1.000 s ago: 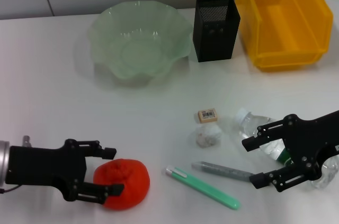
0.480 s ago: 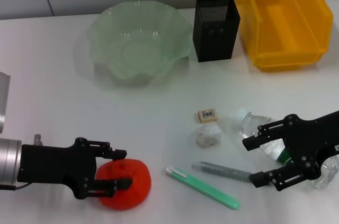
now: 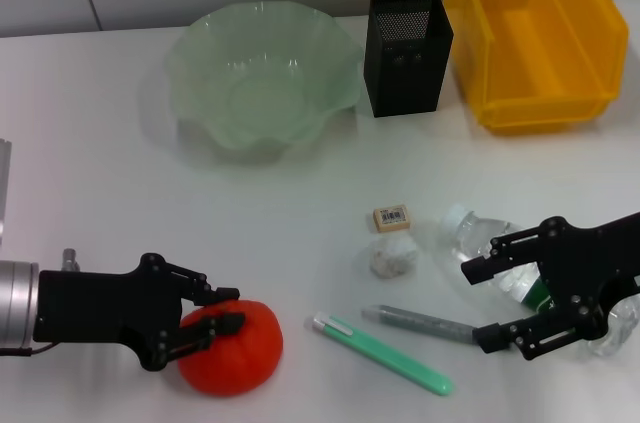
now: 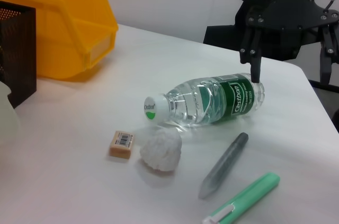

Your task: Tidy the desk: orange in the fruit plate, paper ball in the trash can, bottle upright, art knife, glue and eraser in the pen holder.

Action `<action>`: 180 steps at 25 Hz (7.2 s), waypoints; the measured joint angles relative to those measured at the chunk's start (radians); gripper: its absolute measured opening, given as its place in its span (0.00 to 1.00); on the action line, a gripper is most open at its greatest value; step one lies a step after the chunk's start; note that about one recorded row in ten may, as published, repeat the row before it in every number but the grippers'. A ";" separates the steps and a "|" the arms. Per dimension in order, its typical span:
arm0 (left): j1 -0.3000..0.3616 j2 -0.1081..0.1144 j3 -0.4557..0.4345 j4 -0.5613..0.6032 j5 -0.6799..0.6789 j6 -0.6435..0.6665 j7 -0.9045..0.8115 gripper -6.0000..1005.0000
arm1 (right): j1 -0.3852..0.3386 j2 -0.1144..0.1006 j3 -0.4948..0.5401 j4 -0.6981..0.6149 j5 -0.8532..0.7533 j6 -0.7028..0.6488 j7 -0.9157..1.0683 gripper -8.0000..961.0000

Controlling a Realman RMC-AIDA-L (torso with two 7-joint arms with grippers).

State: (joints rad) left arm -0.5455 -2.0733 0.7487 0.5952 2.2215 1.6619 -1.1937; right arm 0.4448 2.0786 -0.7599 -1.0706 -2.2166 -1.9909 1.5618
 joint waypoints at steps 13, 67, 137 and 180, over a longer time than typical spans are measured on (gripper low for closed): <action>-0.007 0.007 -0.001 0.013 -0.062 0.013 -0.079 0.17 | -0.008 0.000 0.002 0.005 0.003 0.000 -0.001 0.79; -0.230 -0.007 0.677 0.074 -0.807 -1.111 -0.271 0.40 | -0.034 0.000 0.000 0.098 0.046 0.003 -0.056 0.79; 0.258 0.041 0.458 0.095 -0.611 0.070 0.040 0.86 | 0.462 0.009 -0.770 0.151 -0.318 0.510 0.784 0.72; 0.254 0.041 0.449 0.090 -0.611 0.070 0.051 0.86 | 0.139 -0.022 -0.114 -0.421 -0.458 0.246 0.663 0.37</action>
State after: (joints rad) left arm -0.2912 -2.0319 1.1980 0.6856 1.6107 1.7318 -1.1428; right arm 0.5835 2.0567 -0.8740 -1.4921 -2.6743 -1.7451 2.2249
